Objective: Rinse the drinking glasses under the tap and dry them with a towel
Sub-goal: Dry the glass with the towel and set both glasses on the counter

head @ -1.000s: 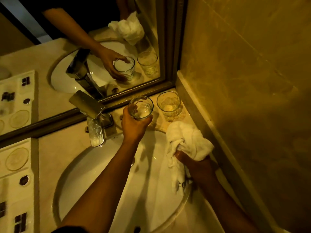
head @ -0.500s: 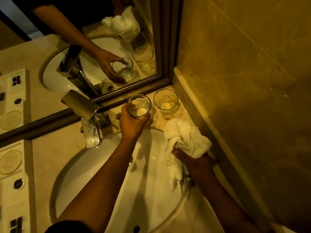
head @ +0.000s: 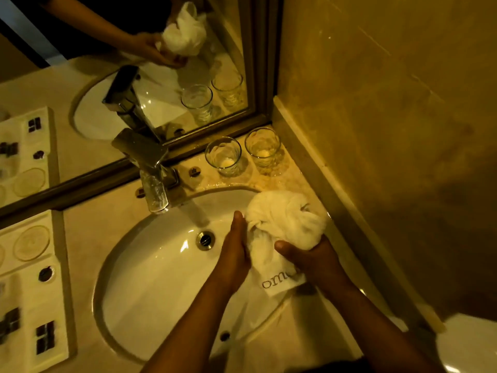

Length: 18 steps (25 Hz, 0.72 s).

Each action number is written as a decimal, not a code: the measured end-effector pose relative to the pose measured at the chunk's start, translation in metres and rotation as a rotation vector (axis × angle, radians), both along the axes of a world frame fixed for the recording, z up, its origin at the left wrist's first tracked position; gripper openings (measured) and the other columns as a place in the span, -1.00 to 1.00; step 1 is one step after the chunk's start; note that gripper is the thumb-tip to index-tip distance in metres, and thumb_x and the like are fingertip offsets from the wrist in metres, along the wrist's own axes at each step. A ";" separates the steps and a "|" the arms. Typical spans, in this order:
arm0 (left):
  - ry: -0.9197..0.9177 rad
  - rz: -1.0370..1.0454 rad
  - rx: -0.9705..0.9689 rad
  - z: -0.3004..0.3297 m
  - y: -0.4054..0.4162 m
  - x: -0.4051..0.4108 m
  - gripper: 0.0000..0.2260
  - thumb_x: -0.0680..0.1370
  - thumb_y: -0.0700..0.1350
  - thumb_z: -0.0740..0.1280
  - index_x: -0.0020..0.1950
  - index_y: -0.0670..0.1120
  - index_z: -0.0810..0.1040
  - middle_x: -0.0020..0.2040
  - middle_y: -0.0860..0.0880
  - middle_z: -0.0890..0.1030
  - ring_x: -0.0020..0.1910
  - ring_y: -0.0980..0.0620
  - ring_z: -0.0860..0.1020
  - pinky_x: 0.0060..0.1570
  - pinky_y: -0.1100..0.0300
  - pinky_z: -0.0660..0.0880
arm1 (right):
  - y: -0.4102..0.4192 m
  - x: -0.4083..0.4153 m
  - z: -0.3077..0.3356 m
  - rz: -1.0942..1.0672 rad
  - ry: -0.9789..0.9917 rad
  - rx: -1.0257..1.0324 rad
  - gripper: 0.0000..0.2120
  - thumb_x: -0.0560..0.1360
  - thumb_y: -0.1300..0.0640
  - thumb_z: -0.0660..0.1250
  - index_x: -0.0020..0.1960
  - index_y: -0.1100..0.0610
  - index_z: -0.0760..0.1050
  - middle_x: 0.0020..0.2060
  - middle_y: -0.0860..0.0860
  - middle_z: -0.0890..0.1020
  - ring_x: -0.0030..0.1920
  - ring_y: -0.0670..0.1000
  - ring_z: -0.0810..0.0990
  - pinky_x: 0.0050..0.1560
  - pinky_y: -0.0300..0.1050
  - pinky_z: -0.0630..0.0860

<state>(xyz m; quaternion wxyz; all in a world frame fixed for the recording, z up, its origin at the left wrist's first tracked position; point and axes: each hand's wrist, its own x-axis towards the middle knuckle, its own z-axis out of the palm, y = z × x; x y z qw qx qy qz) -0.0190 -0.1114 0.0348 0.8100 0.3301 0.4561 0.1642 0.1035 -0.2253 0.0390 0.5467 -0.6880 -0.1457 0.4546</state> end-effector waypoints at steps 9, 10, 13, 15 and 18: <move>0.100 -0.083 0.057 -0.002 -0.059 -0.043 -0.73 0.55 -0.23 0.43 0.24 -0.11 0.63 0.11 -0.15 0.73 0.15 -0.18 0.68 0.15 -0.10 0.61 | -0.086 -0.020 0.016 -0.147 0.198 -0.035 -0.86 0.58 0.17 0.30 0.10 0.06 0.59 -0.01 0.01 0.71 -0.01 -0.03 0.69 -0.04 -0.17 0.59; 0.062 -0.103 0.000 -0.003 -0.062 -0.043 -0.73 0.56 -0.26 0.39 0.26 -0.12 0.61 0.13 -0.16 0.72 0.16 -0.17 0.67 0.13 -0.06 0.61 | -0.097 -0.018 0.017 -0.185 0.245 -0.071 -0.89 0.59 0.15 0.28 0.07 0.08 0.57 -0.05 0.05 0.70 -0.07 0.02 0.69 -0.08 -0.09 0.60; -0.053 -0.175 -0.275 -0.001 -0.074 -0.041 -0.69 0.58 -0.24 0.33 0.34 -0.19 0.54 0.20 -0.22 0.68 0.17 -0.17 0.67 0.12 -0.04 0.63 | -0.121 -0.017 0.013 -0.304 0.299 -0.153 -0.86 0.58 0.03 0.28 0.05 0.07 0.56 -0.11 0.02 0.70 -0.11 0.06 0.66 -0.04 0.06 0.59; -0.116 -0.258 -0.449 -0.006 -0.083 -0.040 -0.64 0.60 -0.19 0.31 0.40 -0.19 0.49 0.30 -0.26 0.62 0.27 -0.24 0.61 0.22 -0.16 0.57 | -0.132 -0.014 0.013 -0.375 0.214 -0.170 -0.83 0.56 -0.05 0.31 0.08 0.00 0.55 -0.17 -0.10 0.71 -0.09 -0.01 0.64 -0.03 -0.02 0.55; -0.033 -0.378 -0.360 -0.024 -0.100 -0.032 -0.68 0.63 -0.17 0.32 0.38 -0.09 0.48 0.30 -0.24 0.61 0.24 -0.28 0.61 0.09 -0.25 0.61 | -0.149 -0.006 0.005 -0.334 -0.057 -0.258 -0.77 0.56 -0.09 0.32 0.18 -0.06 0.54 0.03 -0.05 0.67 0.10 0.01 0.62 0.05 -0.06 0.57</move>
